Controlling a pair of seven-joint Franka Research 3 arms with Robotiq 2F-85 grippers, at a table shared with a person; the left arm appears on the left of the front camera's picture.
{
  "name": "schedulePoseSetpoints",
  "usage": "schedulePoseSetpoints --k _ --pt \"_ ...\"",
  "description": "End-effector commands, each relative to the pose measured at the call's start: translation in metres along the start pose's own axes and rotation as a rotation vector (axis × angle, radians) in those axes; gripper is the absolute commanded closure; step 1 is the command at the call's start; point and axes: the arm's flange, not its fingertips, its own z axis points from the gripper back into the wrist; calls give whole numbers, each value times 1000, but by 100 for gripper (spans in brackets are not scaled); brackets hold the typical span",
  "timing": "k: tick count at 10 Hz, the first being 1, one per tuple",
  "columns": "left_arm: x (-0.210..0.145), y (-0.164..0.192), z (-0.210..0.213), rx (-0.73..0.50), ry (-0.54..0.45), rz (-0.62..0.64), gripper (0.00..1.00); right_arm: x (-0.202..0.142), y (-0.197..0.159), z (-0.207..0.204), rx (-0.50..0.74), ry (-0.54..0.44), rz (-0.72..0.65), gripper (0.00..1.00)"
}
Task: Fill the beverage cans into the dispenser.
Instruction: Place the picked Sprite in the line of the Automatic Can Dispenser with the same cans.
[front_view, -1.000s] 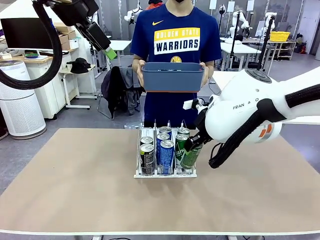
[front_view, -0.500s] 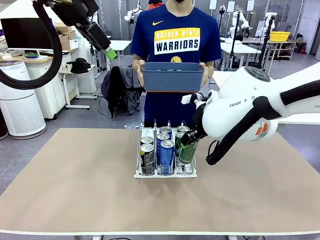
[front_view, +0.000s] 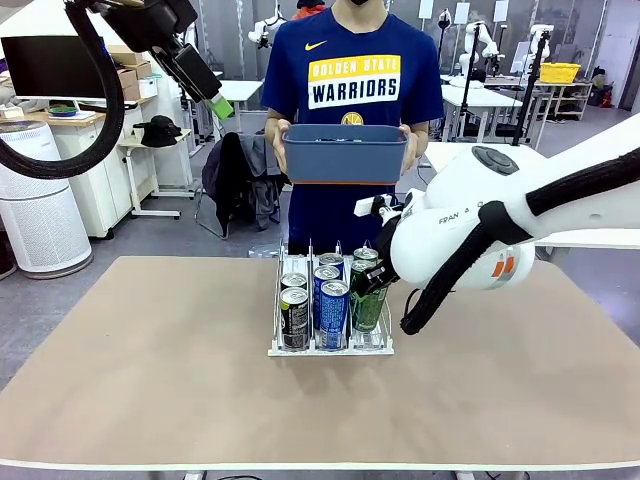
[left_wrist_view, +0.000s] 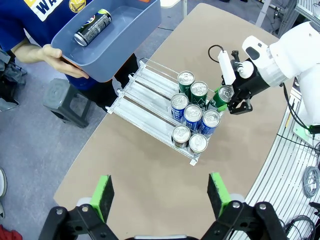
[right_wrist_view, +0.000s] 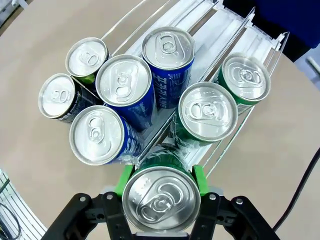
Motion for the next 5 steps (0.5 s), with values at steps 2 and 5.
schedulePoseSetpoints --k 2,5 --pt "-1 1 -1 3 0 1 0 11 -11 -14 -6 14 41 42" --pt "-1 1 -1 3 0 1 0 9 -11 -16 3 102 40 42"
